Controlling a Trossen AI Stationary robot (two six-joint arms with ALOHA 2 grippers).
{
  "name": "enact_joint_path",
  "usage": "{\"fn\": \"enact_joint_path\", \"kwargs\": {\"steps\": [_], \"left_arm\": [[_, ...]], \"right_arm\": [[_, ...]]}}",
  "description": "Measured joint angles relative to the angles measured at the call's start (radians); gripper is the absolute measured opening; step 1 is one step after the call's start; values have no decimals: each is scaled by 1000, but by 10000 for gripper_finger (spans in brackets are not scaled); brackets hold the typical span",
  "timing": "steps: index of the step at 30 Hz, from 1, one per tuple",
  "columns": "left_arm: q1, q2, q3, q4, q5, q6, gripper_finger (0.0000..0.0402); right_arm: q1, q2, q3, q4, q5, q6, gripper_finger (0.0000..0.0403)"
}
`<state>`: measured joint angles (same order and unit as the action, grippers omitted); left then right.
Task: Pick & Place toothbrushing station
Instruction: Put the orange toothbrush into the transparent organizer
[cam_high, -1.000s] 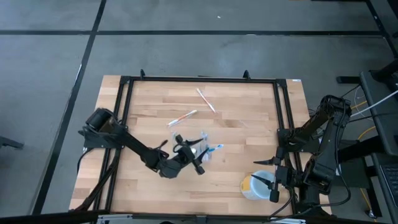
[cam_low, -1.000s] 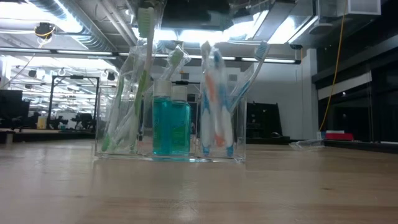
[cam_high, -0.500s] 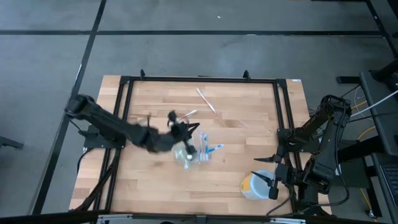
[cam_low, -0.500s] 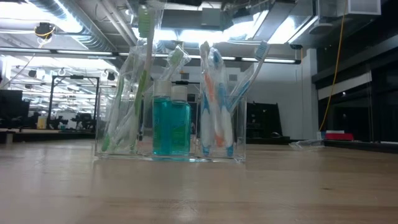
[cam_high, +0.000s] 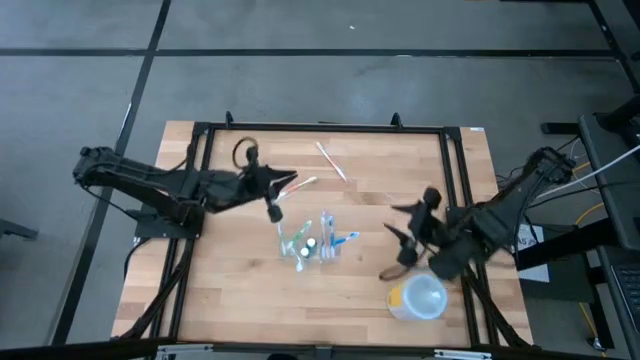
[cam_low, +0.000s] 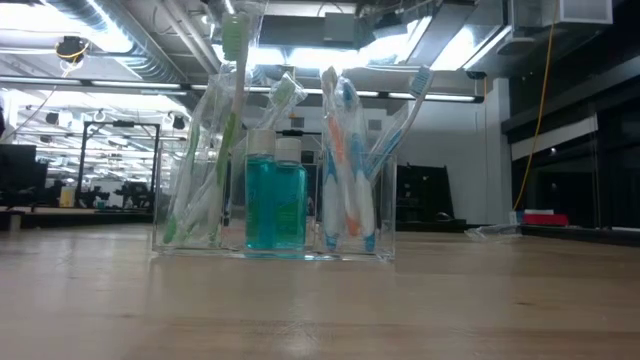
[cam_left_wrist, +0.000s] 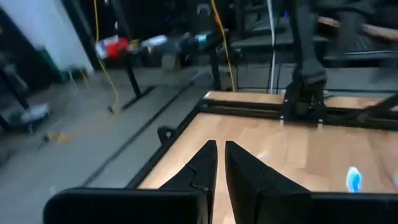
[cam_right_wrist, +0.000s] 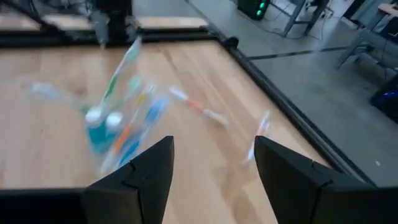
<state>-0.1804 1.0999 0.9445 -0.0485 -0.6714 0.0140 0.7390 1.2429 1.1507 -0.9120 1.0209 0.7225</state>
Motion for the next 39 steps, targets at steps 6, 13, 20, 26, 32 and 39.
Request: {"fn": "enact_joint_path", "kwargs": {"steps": [6, 13, 20, 26, 32, 39], "left_arm": [[-70, -37, -147, 236, -147, 135, 29], [-121, -166, -199, 275, -184, 232, 29], [-175, -270, -240, 215, -297, 266, 29], [-193, -332, -272, 244, -304, 295, 29], [-211, -340, -278, 257, -297, 308, 29], [-212, -338, -278, 274, -197, 313, 29]], "right_arm": [[-310, -41, 2, 329, -264, -374, 224], [-745, 38, 2, 437, -653, -470, 224], [-1019, 223, 1, 478, -844, -432, 224], [-1122, 417, 1, 586, -932, -383, 224], [-1150, 547, 59, 593, -928, -416, 224], [-1155, 723, 313, 424, -883, -482, 224]]}}
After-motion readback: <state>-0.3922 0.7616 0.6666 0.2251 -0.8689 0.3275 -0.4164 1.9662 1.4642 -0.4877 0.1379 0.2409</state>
